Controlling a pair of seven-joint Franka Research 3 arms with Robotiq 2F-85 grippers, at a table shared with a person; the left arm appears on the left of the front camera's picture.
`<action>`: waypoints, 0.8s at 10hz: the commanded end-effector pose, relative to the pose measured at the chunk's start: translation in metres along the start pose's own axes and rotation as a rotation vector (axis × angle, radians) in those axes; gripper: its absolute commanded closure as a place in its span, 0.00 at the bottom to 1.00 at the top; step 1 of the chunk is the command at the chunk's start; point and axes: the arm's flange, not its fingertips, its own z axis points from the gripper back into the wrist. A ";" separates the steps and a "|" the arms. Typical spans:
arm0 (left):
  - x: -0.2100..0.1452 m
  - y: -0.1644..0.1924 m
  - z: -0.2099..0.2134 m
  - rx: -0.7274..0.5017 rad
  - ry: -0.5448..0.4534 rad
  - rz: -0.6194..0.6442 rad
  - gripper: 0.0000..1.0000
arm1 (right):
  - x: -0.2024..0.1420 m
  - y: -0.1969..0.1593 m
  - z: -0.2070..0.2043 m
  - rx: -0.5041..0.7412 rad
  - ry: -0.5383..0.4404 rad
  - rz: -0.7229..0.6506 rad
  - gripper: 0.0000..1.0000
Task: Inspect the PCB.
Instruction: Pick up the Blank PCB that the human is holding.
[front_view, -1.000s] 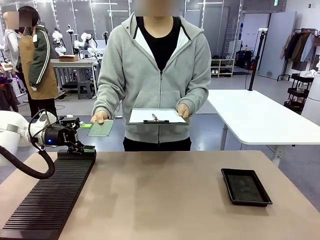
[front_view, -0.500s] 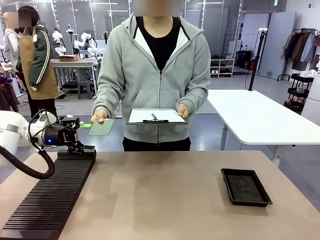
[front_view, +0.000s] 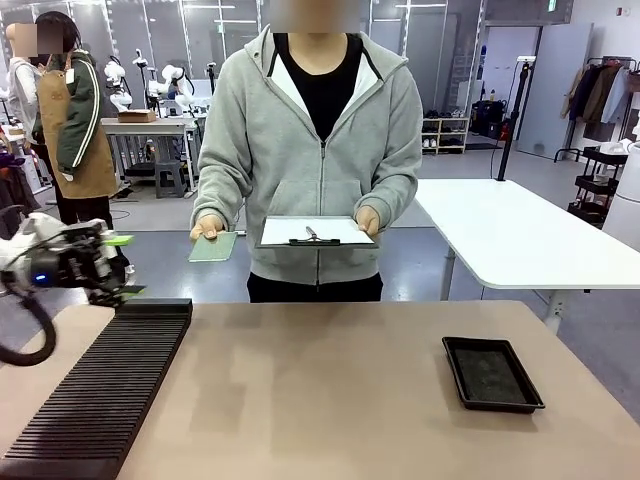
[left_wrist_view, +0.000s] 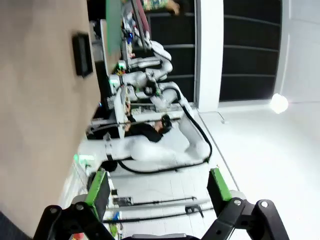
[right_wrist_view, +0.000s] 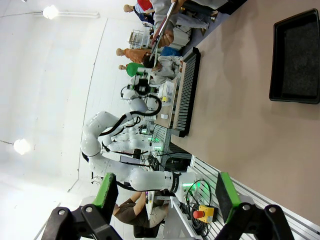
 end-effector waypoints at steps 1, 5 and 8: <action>-0.062 -0.012 0.015 0.019 0.037 -0.036 0.00 | -0.001 0.001 0.003 0.003 0.005 0.006 0.00; -0.149 -0.031 0.037 0.093 0.030 -0.137 0.00 | -0.001 0.001 0.003 0.003 0.005 0.006 0.00; -0.156 -0.030 0.029 0.076 0.027 -0.250 0.00 | -0.001 0.001 0.003 0.003 0.005 0.006 0.00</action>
